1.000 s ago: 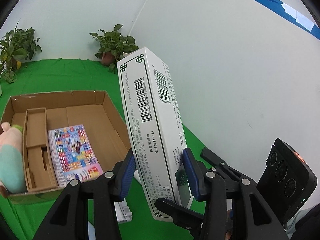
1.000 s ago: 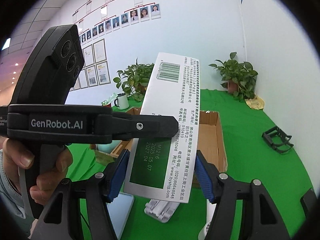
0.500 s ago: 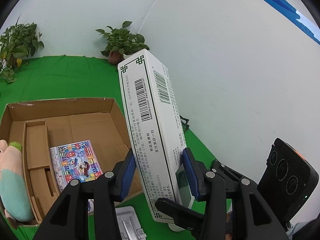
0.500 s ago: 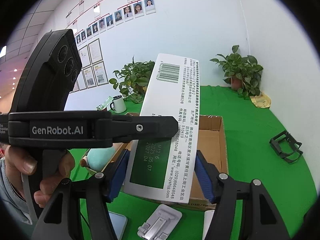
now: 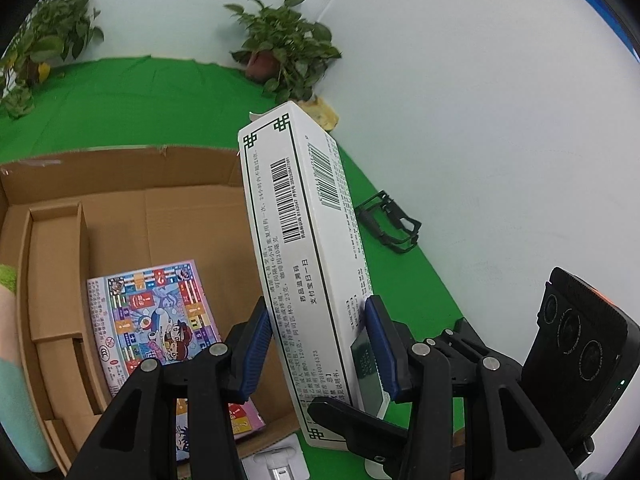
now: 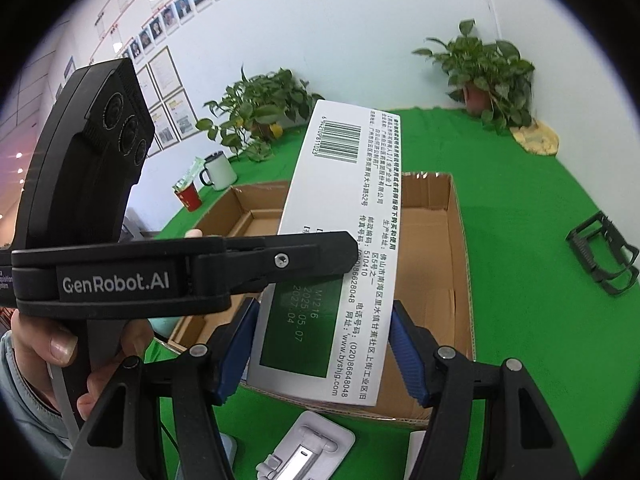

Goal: Organize objects
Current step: 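Carry the white product box over the cardboard box and lower it beside the board game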

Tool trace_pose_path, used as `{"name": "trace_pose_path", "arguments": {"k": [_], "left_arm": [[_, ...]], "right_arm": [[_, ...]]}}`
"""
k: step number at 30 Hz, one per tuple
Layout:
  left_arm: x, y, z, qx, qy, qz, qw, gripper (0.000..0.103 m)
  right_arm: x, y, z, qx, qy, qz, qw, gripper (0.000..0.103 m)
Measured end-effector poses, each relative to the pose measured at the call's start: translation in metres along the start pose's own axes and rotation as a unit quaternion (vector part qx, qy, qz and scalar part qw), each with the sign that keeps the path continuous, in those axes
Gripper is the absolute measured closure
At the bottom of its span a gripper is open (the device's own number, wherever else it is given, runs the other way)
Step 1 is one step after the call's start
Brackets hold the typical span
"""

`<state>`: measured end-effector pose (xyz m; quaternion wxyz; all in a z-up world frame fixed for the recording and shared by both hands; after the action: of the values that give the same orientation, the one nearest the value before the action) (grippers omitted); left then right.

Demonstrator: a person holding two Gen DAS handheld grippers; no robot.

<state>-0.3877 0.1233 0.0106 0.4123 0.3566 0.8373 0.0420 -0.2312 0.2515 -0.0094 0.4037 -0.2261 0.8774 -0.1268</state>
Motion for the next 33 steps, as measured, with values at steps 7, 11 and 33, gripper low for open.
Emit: {"name": "trace_pose_path", "arguments": {"k": [7, 11, 33], "left_arm": [[0.044, -0.037, 0.010, -0.037, -0.040, 0.006, 0.9985, 0.059], [0.071, -0.060, 0.022, -0.066, -0.070, 0.012, 0.9953, 0.059], [0.080, -0.076, 0.061, -0.103, -0.095, -0.018, 0.9899, 0.050]], "right_arm": [[0.033, 0.017, 0.003, 0.032, -0.058, 0.002, 0.998, 0.040], [0.053, 0.025, 0.010, 0.044, -0.096, 0.006, 0.994, 0.040], [0.092, 0.040, 0.029, 0.039, -0.180, 0.094, 0.978, 0.042]]}}
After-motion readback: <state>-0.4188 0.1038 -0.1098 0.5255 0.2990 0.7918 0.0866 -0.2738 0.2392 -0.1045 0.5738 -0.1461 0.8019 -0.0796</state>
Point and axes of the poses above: each gripper's, at about its wrist camera, not at the fingertips, and x roughly the way its jaws point, y to its right, z to its underside, the point moved 1 cm from there along x, roughly the way its jaws point, and after that the axes turned 13 degrees about x, right-handed, at the moved point
